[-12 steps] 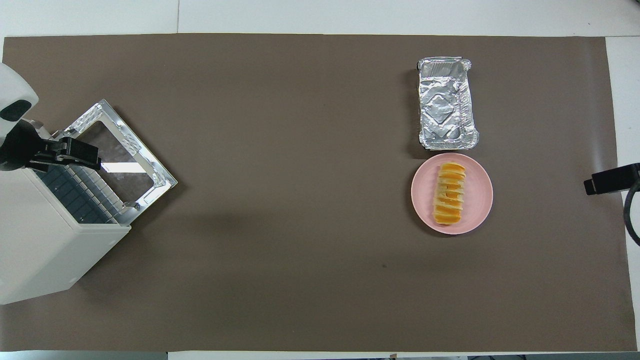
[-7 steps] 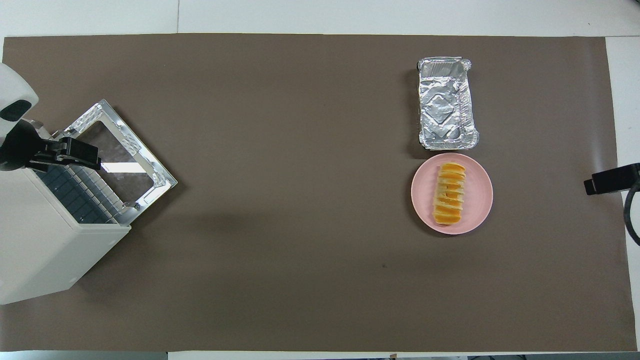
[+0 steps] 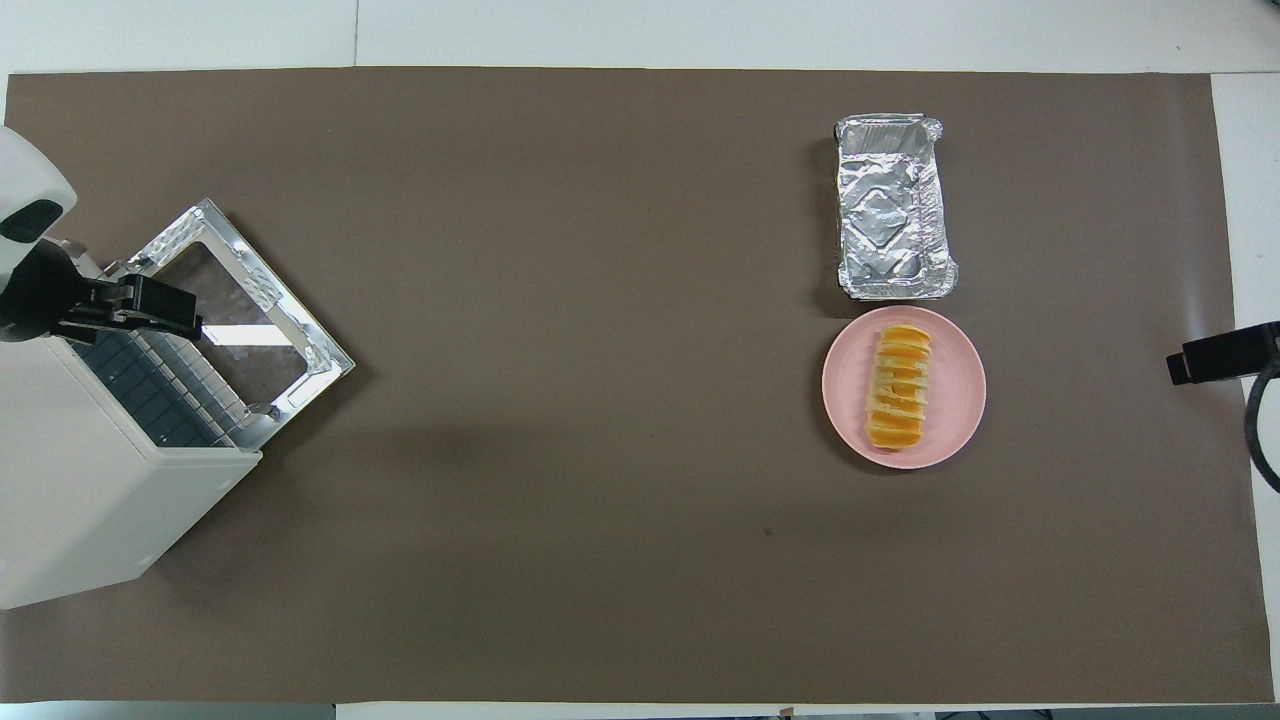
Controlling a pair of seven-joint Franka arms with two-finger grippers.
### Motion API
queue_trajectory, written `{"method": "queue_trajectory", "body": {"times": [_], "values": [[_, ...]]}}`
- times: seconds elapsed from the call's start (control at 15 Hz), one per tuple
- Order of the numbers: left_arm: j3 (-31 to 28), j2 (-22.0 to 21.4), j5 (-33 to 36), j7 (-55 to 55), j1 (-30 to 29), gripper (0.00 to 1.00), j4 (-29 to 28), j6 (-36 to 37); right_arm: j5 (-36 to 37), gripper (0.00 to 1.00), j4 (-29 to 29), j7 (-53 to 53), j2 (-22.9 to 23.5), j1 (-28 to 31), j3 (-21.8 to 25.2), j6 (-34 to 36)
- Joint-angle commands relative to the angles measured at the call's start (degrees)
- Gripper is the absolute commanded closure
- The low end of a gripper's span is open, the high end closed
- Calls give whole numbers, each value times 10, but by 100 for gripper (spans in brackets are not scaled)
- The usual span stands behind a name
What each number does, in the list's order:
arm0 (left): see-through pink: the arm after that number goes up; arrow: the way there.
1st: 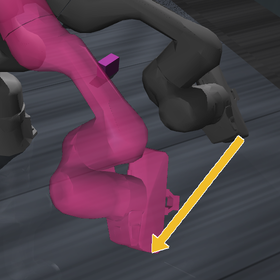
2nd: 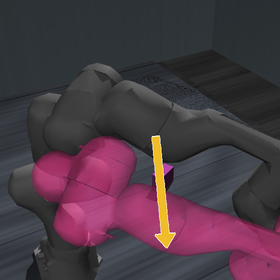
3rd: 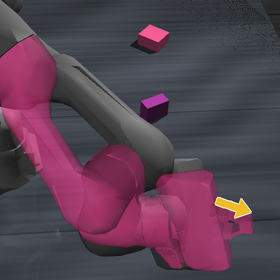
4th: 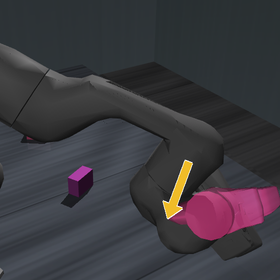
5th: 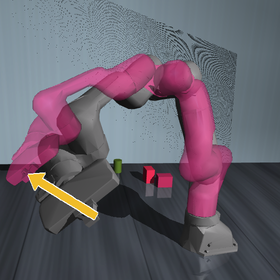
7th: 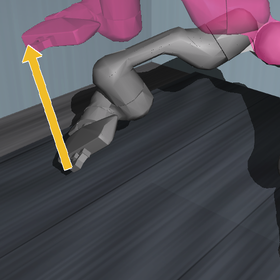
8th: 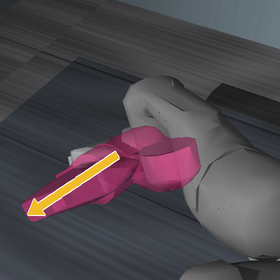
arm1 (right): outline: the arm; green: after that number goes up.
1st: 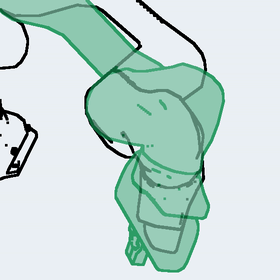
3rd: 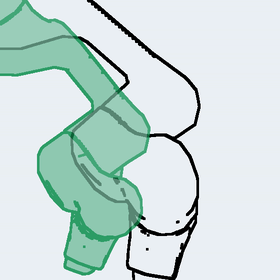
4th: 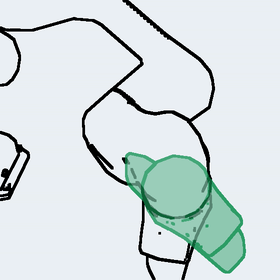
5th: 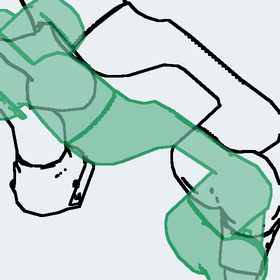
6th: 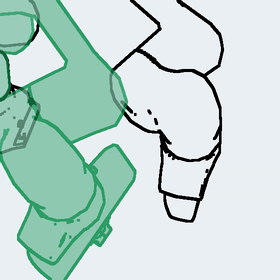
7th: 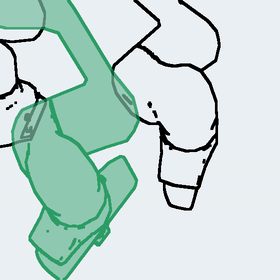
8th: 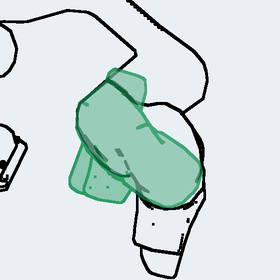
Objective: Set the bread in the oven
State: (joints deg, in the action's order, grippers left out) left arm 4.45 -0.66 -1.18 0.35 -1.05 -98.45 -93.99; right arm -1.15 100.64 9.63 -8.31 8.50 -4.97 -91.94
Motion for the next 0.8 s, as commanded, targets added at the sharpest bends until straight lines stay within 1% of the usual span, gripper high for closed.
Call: {"method": "queue_trajectory", "body": {"times": [0.0,0.13,0.33,0.47,0.53,0.74], "values": [[-2,-5,-8,-3,-1,0,3,6,-2,0,63,0,-3,-14,-7,-60],[-2,-5,-8,-3,-1,0,3,6,-2,0,95,-32,16,-26,-7,-110],[-2,-5,-8,-3,-1,0,3,6,-2,0,98,-68,95,-61,-7,-175],[-2,-5,-8,-3,-1,0,3,6,-2,0,99,-125,143,-98,-7,-228],[-2,-5,-8,-3,-1,0,3,6,-2,0,105,-152,157,-110,-7,-255],[-2,-5,-8,-3,-1,0,3,6,-2,0,160,-161,158,-114,-7,-322]]}}
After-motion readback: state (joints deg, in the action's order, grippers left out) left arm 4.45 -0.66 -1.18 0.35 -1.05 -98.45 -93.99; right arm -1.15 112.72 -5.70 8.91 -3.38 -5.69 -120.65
